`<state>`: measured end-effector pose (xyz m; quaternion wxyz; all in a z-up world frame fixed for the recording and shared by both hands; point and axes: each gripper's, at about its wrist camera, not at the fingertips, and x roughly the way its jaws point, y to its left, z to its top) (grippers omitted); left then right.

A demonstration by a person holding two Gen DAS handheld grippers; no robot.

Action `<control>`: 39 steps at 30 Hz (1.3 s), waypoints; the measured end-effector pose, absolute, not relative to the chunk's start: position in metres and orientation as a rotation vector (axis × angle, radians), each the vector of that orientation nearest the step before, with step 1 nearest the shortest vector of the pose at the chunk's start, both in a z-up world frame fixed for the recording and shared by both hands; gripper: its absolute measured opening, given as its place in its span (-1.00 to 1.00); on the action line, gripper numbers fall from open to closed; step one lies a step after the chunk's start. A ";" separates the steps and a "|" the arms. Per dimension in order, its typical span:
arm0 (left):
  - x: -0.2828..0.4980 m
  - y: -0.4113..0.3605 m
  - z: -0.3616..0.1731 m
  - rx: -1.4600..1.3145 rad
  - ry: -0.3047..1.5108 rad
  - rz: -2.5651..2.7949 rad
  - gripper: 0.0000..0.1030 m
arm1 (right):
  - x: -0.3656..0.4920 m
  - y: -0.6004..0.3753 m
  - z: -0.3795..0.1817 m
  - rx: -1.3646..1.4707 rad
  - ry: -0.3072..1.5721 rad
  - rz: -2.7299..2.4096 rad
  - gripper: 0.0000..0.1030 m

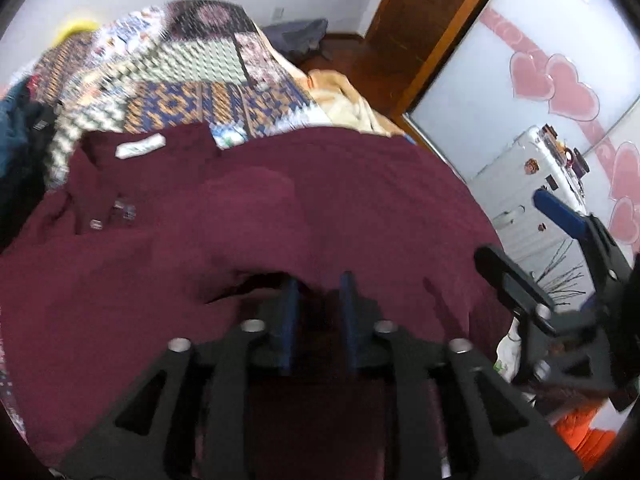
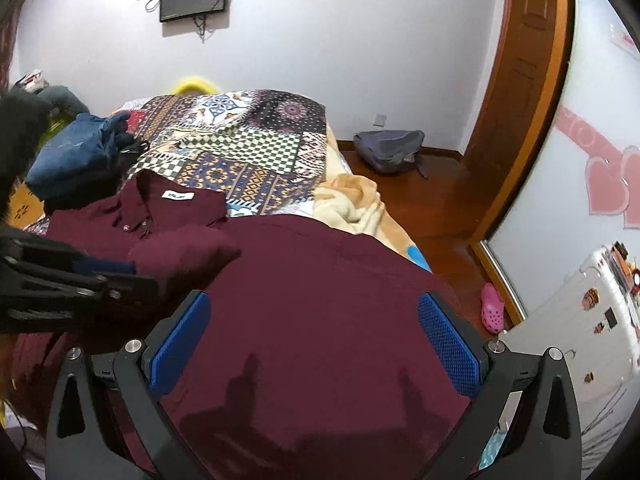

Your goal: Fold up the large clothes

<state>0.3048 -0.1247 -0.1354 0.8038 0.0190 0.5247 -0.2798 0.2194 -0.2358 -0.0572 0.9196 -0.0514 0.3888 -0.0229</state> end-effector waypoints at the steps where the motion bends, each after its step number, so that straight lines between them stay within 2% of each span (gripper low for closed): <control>1: 0.304 -0.116 -0.129 0.037 1.098 -0.587 -0.14 | 0.221 -0.231 -0.056 -0.118 0.796 -0.036 1.00; 2: 0.304 -0.103 -0.121 0.029 1.060 -0.572 -0.05 | 0.222 -0.226 -0.054 -0.129 0.794 -0.024 1.00; 8: 0.304 -0.024 -0.092 -0.012 0.957 -0.440 0.08 | 0.240 -0.188 -0.050 -0.198 0.805 0.105 1.00; 15: 0.306 0.090 -0.095 -0.068 0.952 -0.217 0.09 | 0.269 -0.137 -0.063 -0.340 0.865 0.233 0.99; 23: 0.297 0.171 -0.143 -0.090 1.049 -0.055 0.10 | 0.296 -0.107 -0.116 -0.609 1.054 0.281 0.96; 30: 0.300 0.186 -0.217 -0.123 1.208 -0.019 0.10 | 0.306 -0.114 -0.135 -0.683 1.124 0.242 0.96; 32: 0.301 0.180 -0.231 -0.109 1.234 -0.010 0.10 | 0.311 -0.113 -0.137 -0.676 1.125 0.244 0.87; 33: 0.302 0.176 -0.238 -0.094 1.238 -0.003 0.10 | 0.313 -0.112 -0.139 -0.671 1.129 0.244 0.74; 36: 0.300 0.165 -0.243 -0.050 1.214 0.013 0.14 | 0.315 -0.108 -0.139 -0.649 1.116 0.233 0.18; 39: 0.302 0.166 -0.247 -0.057 1.206 0.005 0.25 | 0.311 -0.111 -0.129 -0.610 1.044 0.190 -0.06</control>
